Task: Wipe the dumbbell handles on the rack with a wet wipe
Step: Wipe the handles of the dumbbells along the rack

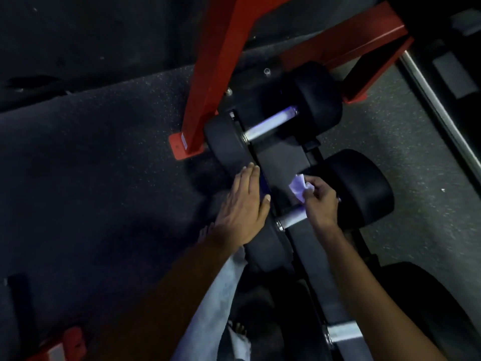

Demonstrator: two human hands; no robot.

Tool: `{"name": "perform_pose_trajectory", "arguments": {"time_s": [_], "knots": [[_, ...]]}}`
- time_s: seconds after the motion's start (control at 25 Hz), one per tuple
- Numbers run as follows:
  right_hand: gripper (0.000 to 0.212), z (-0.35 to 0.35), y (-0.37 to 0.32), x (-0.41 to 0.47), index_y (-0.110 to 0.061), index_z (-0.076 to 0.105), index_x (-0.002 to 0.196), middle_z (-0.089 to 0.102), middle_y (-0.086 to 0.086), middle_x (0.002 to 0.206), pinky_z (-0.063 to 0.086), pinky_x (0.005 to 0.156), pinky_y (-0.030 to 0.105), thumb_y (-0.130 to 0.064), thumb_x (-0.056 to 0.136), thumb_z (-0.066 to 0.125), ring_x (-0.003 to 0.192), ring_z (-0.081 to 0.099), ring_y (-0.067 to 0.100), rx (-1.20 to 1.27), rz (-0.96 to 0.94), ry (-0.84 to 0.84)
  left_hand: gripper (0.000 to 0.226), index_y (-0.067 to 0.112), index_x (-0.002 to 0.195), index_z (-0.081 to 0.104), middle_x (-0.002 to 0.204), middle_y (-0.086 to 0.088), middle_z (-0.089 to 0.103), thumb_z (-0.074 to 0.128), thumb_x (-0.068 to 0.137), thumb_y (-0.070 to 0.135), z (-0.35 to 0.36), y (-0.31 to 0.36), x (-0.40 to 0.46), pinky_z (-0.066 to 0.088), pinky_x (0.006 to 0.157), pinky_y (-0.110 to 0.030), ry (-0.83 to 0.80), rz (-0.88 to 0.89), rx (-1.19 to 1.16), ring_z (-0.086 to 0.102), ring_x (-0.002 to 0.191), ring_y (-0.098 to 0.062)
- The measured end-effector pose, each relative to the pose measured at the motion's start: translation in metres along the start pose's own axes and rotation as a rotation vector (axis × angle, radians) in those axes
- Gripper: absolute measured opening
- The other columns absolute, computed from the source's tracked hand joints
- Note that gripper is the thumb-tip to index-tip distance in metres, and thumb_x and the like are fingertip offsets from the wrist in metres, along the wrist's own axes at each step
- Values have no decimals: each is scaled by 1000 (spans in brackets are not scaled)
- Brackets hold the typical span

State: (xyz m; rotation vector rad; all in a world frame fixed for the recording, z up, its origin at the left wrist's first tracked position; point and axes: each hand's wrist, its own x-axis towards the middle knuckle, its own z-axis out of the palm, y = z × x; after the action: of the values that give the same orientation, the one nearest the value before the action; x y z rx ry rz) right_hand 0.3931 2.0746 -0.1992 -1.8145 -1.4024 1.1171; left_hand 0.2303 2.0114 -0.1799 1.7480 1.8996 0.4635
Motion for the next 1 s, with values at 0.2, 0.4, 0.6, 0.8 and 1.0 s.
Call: {"name": "perform_pose_trajectory", "arguments": {"time_s": [0.2, 0.4, 0.6, 0.8, 1.0], "knots": [[35, -21, 28, -59, -2, 66, 112, 69, 16, 108, 51, 86, 30, 5, 83, 49, 95, 67, 26, -505, -434, -136, 66, 7, 150, 6, 159, -6, 2, 34, 99, 38, 21, 30, -64, 15, 115, -33, -138, -102, 71, 4, 146, -18], [42, -6, 60, -65, 2, 69, 108, 69, 14, 111, 52, 86, 30, -9, 77, 42, 105, 66, 26, -969, -809, -360, 67, 9, 150, -4, 159, -4, -12, 29, 101, 40, 24, 38, -78, 14, 114, -33, -163, -138, 163, -4, 146, -16], [37, -38, 70, -38, -3, 59, 124, 60, 13, 128, 42, 102, 22, -6, 87, 55, 110, 60, 30, -996, -660, -276, 67, 9, 150, -6, 159, -4, -12, 27, 101, 42, 25, 38, -81, 13, 114, -33, -186, -152, 178, -4, 146, -16], [49, -63, 57, -30, 7, 55, 123, 57, 20, 128, 57, 59, 35, 12, 74, 57, 88, 37, 27, -1036, -608, -163, 67, 9, 150, -9, 158, -5, -14, 24, 102, 42, 22, 42, -79, 7, 113, -32, -192, -167, 204, -4, 146, -17], [46, -26, 59, -52, 7, 60, 119, 61, 20, 123, 58, 66, 32, 5, 73, 57, 91, 63, 33, -1133, -712, -356, 66, 8, 150, -7, 159, -6, -12, 25, 102, 41, 21, 42, -80, 7, 114, -31, -183, -167, 207, -7, 146, -16]]}}
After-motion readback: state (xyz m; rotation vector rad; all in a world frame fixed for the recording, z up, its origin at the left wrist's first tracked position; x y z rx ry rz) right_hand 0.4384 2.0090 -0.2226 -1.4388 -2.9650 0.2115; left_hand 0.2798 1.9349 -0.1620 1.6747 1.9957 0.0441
